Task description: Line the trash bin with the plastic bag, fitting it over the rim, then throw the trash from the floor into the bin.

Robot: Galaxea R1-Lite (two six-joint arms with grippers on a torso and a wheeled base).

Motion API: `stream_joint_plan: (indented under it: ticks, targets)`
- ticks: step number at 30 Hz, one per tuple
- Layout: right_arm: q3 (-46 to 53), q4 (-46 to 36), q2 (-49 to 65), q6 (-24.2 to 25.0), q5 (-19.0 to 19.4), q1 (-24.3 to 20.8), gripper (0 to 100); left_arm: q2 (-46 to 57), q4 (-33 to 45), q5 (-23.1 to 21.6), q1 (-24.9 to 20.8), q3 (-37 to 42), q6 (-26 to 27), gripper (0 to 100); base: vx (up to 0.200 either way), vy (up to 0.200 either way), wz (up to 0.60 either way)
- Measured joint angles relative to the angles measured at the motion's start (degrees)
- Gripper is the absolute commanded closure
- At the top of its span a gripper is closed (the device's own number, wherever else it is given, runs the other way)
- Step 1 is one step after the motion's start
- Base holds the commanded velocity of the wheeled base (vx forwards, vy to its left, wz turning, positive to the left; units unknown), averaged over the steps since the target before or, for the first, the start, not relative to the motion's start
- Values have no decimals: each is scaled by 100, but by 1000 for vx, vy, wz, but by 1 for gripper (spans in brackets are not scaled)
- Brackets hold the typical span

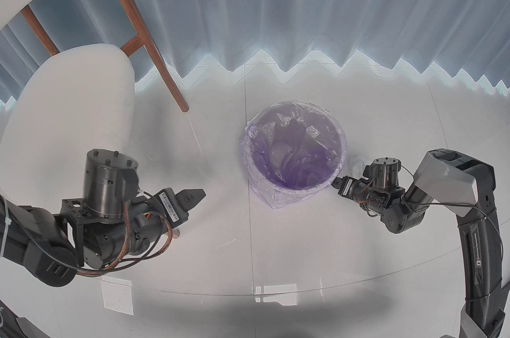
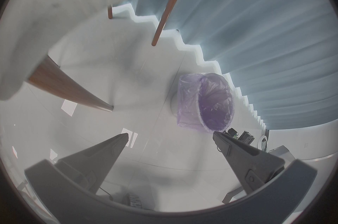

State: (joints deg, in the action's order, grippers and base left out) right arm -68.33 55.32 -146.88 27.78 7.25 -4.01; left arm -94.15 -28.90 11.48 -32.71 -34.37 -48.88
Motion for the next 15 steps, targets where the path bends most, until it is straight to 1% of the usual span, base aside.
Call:
stream_joint_plan:
  ticks: [4,10,15]
  targets:
    - [-276,-151,-130,-45,11,43,0,212,-62,-13,116,187,90,0,0,0,0]
    - [-628,-375,-441,-378,2,46,0,412,-62,4,226,295,105,0,0,0,0]
    - [-1154,-855,-717,-485,-22,44,0,661,-65,12,306,493,107,0,0,0,0]
